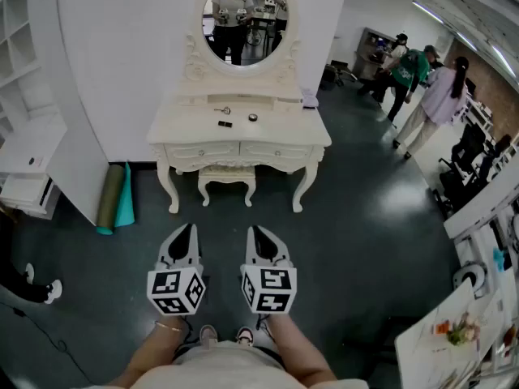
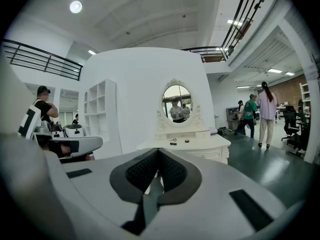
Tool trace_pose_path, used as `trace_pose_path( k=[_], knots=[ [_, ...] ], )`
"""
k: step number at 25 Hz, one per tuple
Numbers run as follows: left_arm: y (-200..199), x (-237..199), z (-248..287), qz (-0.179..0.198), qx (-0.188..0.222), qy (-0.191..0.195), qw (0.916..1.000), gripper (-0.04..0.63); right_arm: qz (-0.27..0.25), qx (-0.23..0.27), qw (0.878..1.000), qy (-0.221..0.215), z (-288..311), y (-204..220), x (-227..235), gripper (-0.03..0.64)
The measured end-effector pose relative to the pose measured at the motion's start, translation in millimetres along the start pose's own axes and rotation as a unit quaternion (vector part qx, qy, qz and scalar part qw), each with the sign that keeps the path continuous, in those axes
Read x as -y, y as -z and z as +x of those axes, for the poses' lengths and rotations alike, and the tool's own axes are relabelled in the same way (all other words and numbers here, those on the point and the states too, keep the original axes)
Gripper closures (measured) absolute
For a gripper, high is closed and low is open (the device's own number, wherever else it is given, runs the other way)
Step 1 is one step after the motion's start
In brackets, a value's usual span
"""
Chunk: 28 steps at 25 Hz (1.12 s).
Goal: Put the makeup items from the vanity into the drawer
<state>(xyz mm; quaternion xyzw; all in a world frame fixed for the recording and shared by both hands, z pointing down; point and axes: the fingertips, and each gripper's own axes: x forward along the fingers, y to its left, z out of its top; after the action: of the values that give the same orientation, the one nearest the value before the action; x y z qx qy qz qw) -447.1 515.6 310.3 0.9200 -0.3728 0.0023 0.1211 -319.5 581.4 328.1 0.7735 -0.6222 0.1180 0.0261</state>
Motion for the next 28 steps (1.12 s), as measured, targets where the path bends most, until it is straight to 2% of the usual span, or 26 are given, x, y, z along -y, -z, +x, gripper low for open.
trace_pose_path(
  k=[16, 23, 28],
  knots=[
    [14, 21, 20, -0.009, 0.004, -0.026, 0.9996, 0.594, -0.004, 0.004, 0.999, -0.035, 4, 0, 28, 0.598],
    [29, 27, 40, -0.007, -0.014, -0.036, 0.9992, 0.594, 0.025, -0.021, 0.999, -0.022, 17, 20, 64, 0.598],
    [27, 18, 80, -0.003, -0.015, -0.032, 0.9994, 0.594, 0.025, -0.029, 0.999, -0.014, 49, 20, 79, 0.598]
  ],
)
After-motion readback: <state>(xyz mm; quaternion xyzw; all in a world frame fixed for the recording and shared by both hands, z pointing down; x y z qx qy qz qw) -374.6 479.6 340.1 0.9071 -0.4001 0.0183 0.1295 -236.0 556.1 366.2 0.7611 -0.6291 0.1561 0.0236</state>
